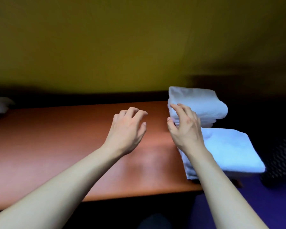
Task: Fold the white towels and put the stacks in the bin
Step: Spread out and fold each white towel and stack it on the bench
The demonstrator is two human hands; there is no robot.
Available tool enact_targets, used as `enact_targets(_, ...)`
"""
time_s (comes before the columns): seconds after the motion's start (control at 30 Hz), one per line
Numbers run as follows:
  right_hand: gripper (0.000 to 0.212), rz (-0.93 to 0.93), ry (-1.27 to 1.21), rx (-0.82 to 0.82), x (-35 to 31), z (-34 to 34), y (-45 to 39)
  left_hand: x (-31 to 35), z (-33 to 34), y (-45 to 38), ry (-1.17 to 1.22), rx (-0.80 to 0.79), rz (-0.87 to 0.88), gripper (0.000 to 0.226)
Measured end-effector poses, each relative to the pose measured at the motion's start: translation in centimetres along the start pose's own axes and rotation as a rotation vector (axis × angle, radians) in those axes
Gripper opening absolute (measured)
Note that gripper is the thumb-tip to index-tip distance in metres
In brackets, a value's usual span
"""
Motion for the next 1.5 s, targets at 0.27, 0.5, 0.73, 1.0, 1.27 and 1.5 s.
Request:
enact_targets(0.27, 0.053, -0.101, -0.102, -0.076, -12.3, 4.7, 2.0, -10.5, -6.8, 6.9, 0.000, 0.070, -0.162, 0.042)
enact_targets(0.5, 0.050, -0.226, -0.202, -0.188, -25.1, 11.0, 2.9, -22.6, -12.0, 12.8, 0.003, 0.156, -0.348, 0.039)
enact_targets(0.73, 0.047, -0.355, -0.262, -0.291, -37.1, 17.6, 3.4, -33.4, -14.8, 17.8, 0.039, 0.218, -0.505, 0.037)
enact_targets(1.0, 0.048, -0.516, -0.305, -0.445, -50.7, 27.9, 3.7, -46.8, -16.8, 21.7, 0.025, 0.269, -0.661, 0.036)
enact_targets(1.27, 0.056, -0.650, -0.305, -0.594, -60.8, 37.9, 4.2, -61.5, -17.0, 23.8, -0.070, 0.259, -0.854, 0.047)
enact_targets(1.5, 0.058, -0.684, -0.292, -0.676, -63.5, 43.0, 4.5, -72.8, -16.2, 21.7, -0.192, 0.176, -0.991, 0.074)
Point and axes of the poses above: each hand's wrist, its own y-axis away from the middle knuckle, its own z-axis out of the palm, x = y × z, the point moved 9 cm from there along -y, towards the middle knuckle, and after that the axes turned 14 degrees about -z, right-handed, at the moved point
